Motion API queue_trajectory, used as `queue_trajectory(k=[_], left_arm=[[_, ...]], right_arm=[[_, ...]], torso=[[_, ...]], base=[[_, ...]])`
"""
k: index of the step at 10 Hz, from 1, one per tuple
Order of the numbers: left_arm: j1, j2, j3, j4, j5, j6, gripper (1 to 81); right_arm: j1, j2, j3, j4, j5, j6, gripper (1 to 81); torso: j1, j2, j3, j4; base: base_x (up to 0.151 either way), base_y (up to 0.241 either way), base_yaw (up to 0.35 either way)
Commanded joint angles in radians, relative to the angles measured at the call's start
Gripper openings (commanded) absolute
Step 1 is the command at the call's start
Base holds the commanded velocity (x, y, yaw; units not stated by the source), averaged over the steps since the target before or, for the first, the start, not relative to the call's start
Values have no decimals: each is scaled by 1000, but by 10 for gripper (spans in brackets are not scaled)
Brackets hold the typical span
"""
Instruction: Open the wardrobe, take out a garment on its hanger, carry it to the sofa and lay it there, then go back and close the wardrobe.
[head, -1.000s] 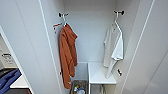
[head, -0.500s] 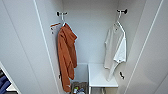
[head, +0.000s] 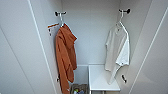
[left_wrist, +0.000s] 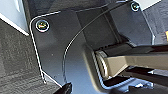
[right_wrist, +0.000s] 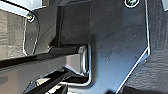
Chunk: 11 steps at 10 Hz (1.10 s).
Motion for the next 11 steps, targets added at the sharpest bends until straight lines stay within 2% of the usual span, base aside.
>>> queue_trajectory(k=[1, 8, 11], left_arm=[[-37, -5, 4, -9, 55, 5, 811], [-37, -5, 4, -8, 55, 5, 811], [-37, -5, 4, -9, 55, 5, 811]], right_arm=[[39, 2, 2, -1, -62, -4, 811], [39, 4, 5, -10, -64, -4, 811], [39, 2, 4, -11, -64, -4, 811]], torso=[[0, 0, 0, 0], [0, 0, 0, 0], [0, 0, 0, 0]], base=[[98, 0, 0], [99, 0, 0], [97, -64, 0]])
